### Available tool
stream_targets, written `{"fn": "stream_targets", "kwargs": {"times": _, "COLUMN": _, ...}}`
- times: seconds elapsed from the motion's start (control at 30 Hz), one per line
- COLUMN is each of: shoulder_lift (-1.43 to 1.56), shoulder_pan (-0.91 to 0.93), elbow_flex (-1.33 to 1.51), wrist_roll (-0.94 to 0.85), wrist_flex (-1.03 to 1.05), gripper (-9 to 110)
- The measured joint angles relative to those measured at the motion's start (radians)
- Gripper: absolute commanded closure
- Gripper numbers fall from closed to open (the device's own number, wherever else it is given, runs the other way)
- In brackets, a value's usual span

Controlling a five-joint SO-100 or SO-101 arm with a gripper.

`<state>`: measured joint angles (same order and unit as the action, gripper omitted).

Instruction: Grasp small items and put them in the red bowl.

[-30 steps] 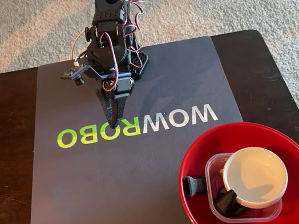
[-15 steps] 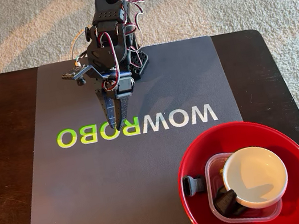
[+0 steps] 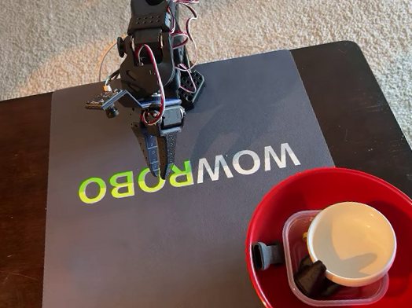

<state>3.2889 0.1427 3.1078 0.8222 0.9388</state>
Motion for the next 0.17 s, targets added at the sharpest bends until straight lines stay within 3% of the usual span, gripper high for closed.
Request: {"fn": "stream_targets", "kwargs": {"times": 0.17, "shoulder_lift": 0.0, "shoulder_pan": 0.0, "elbow_flex": 0.0, "wrist_roll": 0.0, "wrist_flex": 0.0, "gripper": 94}}
